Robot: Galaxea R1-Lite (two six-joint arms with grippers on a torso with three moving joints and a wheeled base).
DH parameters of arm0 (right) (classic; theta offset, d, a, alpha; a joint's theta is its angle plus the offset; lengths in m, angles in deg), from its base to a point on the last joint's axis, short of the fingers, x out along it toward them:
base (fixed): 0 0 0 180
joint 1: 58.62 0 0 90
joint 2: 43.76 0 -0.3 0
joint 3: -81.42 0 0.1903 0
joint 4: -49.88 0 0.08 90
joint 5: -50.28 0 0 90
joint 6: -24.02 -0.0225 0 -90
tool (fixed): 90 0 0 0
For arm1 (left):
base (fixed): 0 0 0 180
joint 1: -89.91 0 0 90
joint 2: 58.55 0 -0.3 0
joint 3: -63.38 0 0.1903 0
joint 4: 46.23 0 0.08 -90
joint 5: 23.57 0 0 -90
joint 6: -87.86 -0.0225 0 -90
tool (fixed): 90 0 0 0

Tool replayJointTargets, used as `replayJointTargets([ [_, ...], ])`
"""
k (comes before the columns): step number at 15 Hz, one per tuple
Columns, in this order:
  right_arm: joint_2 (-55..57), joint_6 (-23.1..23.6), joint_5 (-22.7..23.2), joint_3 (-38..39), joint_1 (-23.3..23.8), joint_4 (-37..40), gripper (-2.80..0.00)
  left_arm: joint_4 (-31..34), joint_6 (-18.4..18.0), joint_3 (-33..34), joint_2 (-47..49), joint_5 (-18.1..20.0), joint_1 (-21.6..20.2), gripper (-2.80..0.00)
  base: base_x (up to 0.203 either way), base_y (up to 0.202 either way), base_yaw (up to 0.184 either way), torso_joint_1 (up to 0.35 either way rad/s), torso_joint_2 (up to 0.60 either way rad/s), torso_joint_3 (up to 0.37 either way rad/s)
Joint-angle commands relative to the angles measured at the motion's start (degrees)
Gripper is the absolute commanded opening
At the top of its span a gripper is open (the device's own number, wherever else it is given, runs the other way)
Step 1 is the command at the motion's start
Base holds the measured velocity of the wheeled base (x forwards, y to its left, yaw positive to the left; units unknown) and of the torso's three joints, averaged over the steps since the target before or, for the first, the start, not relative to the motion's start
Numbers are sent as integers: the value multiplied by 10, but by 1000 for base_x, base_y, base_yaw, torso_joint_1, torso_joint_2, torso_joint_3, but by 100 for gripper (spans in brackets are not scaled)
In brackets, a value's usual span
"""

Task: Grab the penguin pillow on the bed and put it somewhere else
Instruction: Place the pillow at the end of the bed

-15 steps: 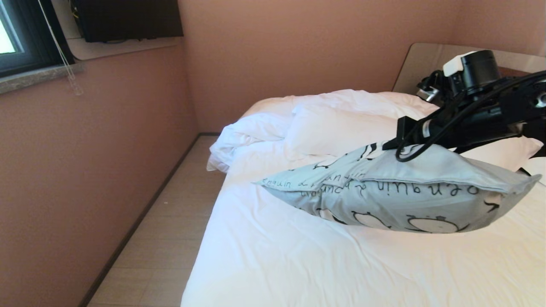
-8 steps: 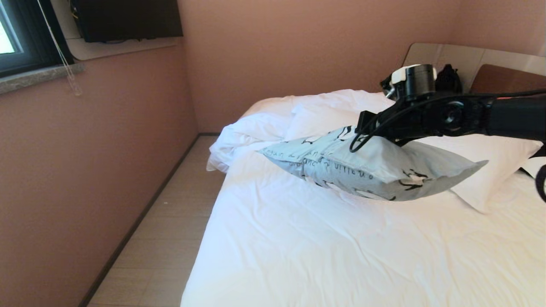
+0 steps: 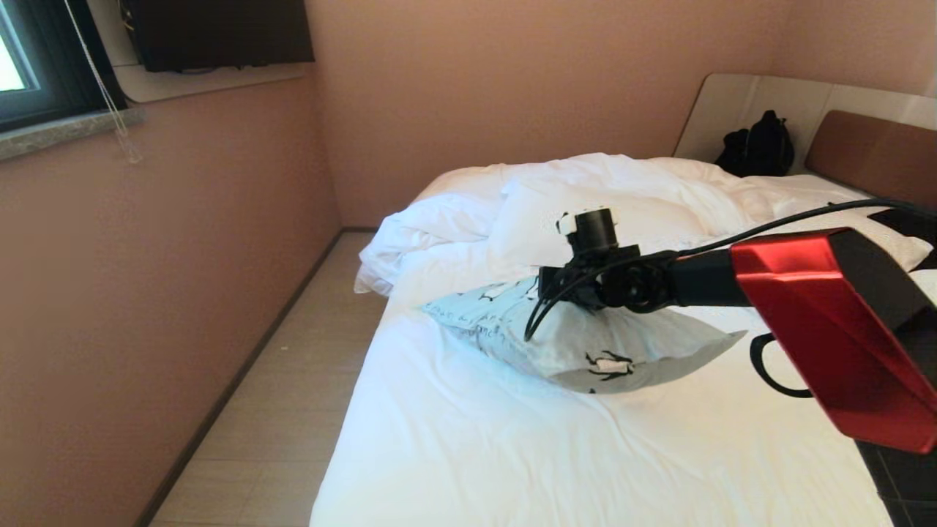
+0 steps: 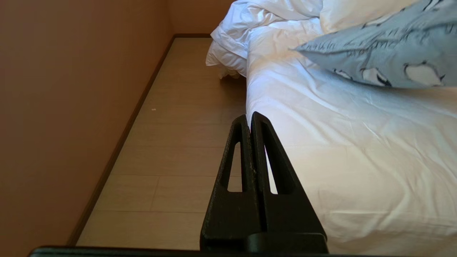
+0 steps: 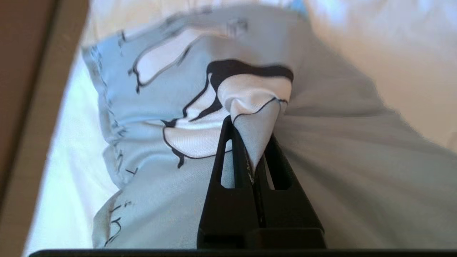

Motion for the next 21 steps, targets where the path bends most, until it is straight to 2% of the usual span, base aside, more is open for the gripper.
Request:
replayJointTargets([
  [1,43,2,-25,23,-18,-4,-280,0,0,0,0,0,0,-280,0,0,0,0,0,0],
  [10,42,42,-20,155,-37,-6,-280,0,0,0,0,0,0,-280,0,0,0,0,0,0],
  [11,39,43,-20,160,-40,-5,0,0,0,0,0,0,0,-280,0,0,0,0,0,0],
  [16,-48,35,-23,213,-52,-4,0,0,0,0,0,0,0,-280,0,0,0,0,0,0],
  [20,-217,22,-22,281,-63,-3,0,0,0,0,0,0,0,-280,0,0,0,0,0,0],
  [21,-271,20,-23,305,-66,-3,-45,0,0,0,0,0,0,-280,0,0,0,0,0,0],
])
